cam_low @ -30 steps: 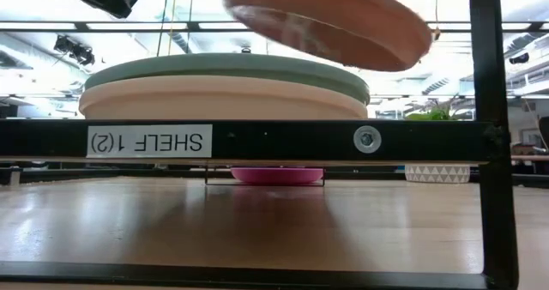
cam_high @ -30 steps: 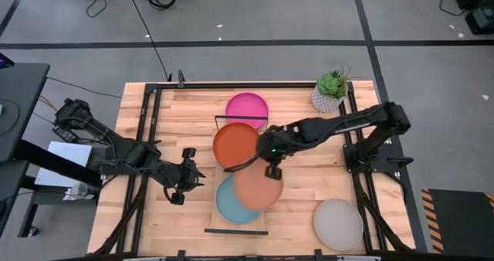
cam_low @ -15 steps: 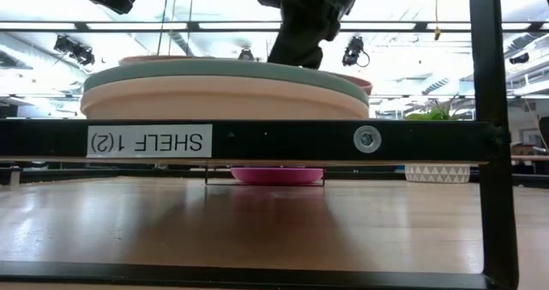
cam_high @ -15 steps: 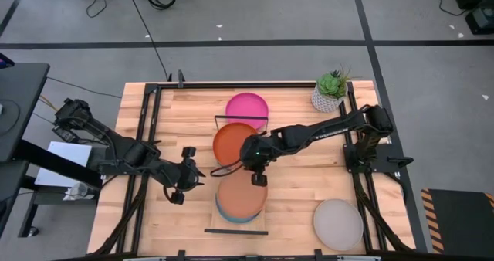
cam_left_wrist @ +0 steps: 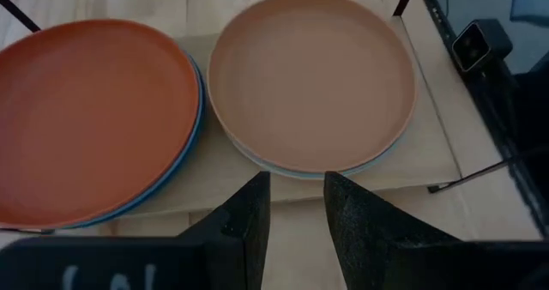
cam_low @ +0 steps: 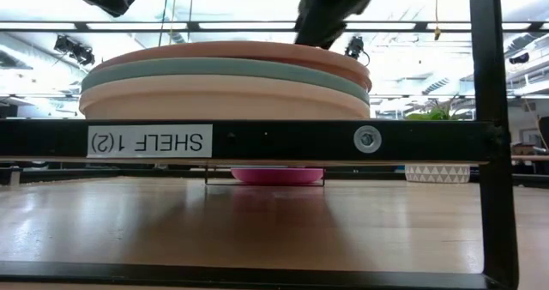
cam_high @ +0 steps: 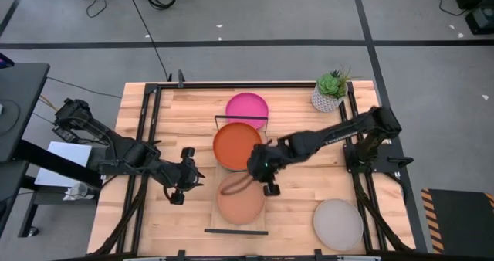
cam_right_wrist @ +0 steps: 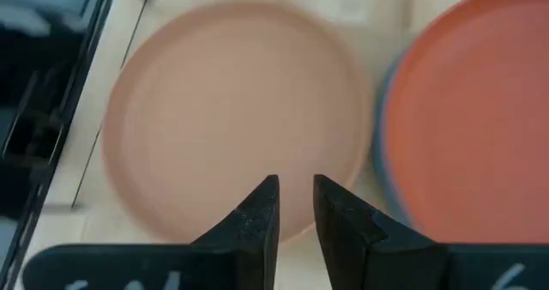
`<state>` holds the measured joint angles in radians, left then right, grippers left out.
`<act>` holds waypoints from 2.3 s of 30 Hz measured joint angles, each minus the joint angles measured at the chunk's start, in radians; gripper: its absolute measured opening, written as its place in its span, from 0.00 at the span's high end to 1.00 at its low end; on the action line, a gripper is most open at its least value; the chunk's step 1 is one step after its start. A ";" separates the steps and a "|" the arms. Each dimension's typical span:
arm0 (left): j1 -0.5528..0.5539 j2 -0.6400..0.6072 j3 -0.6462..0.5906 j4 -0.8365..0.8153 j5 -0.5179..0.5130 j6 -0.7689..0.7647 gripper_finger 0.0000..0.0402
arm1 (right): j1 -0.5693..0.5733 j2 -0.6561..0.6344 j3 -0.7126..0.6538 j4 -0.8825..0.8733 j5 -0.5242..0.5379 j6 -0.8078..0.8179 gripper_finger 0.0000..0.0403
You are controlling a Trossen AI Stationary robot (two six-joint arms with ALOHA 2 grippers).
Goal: Place and stack plates onto a shelf
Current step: Stack the gray plate on top of the brown plate
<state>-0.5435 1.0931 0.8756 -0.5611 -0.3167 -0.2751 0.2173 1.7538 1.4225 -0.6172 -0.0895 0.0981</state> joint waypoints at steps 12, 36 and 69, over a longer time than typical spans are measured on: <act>-0.017 0.002 -0.128 0.138 0.004 -0.030 0.71 | 0.200 0.005 -0.173 0.214 0.231 0.048 0.80; -0.016 0.002 -0.130 0.211 0.007 0.052 0.71 | 0.319 -0.088 -0.247 -0.200 0.045 0.356 0.76; -0.017 0.002 -0.130 0.205 0.007 0.053 0.71 | 0.424 -0.006 -0.405 -0.305 -0.086 0.290 0.95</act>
<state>-0.5602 1.0946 0.7460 -0.3557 -0.3096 -0.2218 0.6412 1.7481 1.0173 -0.9224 -0.1757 0.3883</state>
